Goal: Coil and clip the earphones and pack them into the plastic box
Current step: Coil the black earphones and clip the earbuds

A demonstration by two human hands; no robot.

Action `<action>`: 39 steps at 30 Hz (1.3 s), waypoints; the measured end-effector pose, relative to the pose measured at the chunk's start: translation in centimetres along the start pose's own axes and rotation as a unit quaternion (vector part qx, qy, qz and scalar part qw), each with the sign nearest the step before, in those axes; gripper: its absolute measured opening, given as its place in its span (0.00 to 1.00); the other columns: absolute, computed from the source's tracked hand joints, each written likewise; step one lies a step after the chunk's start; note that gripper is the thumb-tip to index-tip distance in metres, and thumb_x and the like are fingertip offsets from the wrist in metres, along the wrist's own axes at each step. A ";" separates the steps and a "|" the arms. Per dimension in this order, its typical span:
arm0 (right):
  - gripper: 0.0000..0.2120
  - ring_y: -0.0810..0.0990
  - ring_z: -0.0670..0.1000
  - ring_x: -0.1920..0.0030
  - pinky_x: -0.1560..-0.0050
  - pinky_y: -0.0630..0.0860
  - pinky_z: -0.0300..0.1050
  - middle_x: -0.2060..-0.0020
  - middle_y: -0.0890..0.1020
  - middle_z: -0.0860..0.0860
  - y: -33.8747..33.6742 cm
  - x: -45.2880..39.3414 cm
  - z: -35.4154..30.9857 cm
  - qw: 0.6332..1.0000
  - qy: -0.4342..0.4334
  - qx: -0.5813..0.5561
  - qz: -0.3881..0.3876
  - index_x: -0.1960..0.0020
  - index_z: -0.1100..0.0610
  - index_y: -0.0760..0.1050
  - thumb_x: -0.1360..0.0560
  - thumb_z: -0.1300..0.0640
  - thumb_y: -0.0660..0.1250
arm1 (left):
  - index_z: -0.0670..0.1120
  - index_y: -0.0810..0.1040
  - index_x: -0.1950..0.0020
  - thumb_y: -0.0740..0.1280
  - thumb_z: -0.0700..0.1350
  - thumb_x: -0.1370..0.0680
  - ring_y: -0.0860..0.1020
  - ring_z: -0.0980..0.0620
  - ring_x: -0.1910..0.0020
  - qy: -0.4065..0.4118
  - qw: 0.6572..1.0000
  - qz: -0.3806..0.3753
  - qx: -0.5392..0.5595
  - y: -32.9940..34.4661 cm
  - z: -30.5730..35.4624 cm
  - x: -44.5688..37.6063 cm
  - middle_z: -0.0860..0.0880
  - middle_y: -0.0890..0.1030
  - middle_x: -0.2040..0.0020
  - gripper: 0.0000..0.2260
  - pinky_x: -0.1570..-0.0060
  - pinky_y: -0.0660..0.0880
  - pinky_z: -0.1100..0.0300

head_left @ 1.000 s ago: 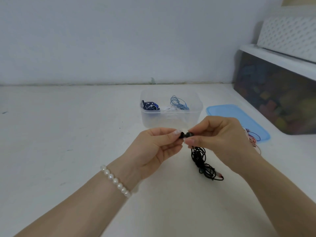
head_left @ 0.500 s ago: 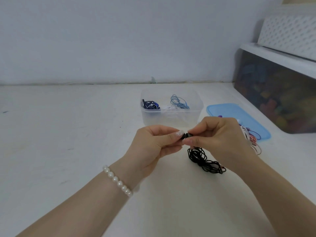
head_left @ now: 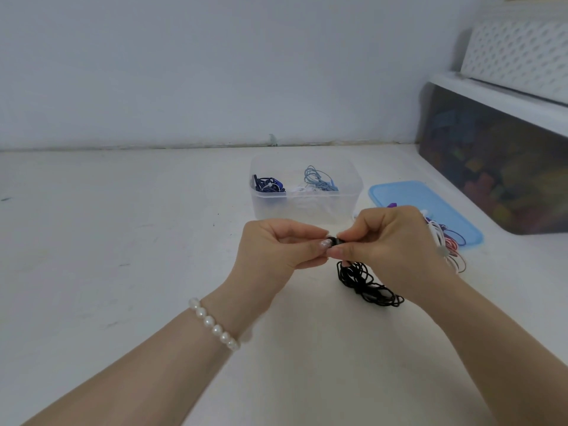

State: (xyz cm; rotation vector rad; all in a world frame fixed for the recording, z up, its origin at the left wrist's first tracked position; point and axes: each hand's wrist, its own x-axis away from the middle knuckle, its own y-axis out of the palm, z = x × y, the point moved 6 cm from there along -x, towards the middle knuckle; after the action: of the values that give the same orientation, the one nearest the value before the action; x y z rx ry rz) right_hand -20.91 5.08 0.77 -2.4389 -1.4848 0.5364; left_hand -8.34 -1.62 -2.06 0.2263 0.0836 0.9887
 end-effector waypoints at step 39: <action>0.06 0.78 0.51 0.75 0.67 0.78 0.39 0.73 0.82 0.54 0.2 0.2 -0.6 0.978 0.010 -0.206 -0.035 0.72 0.63 0.78 0.48 0.64 0.73 | 0.39 0.80 0.58 0.69 0.39 0.38 0.82 0.55 0.69 -0.064 0.993 -0.064 0.071 0.4 0.3 0.0 0.46 0.83 0.68 0.10 0.68 0.78 0.65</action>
State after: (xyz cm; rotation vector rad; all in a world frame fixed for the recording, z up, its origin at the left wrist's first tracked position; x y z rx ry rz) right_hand -20.39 5.15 1.25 -2.6633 -1.8193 0.2026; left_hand -8.56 -1.47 -1.65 0.4096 0.0513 0.8394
